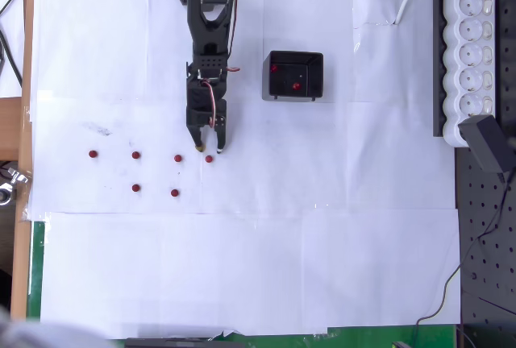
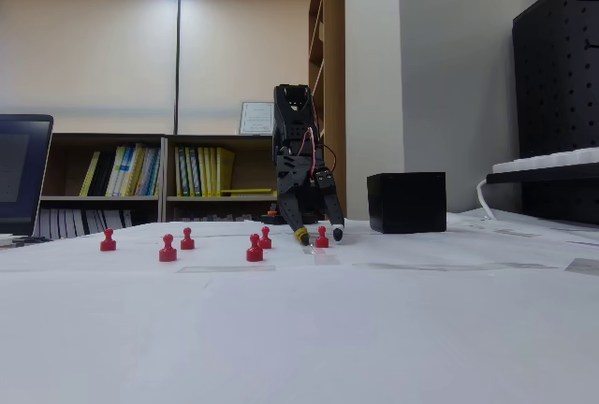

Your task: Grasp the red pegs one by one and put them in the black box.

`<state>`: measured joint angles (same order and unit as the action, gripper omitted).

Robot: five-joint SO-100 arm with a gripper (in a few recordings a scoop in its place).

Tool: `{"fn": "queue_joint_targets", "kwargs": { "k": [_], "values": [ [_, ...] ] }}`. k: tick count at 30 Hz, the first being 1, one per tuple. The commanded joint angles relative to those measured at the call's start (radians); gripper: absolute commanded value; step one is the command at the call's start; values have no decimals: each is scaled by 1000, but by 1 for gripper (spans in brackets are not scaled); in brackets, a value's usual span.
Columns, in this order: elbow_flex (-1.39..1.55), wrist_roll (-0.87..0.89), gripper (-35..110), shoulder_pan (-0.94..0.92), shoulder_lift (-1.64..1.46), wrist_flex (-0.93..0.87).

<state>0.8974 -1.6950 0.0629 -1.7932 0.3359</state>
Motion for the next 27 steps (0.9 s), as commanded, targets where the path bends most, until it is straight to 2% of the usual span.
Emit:
{"fn": "queue_joint_targets", "kwargs": {
  "k": [1, 27],
  "values": [
    [54, -6, 14, 23, -21, 18],
    [95, 49, 14, 20, -110, 164]
  ]
}}
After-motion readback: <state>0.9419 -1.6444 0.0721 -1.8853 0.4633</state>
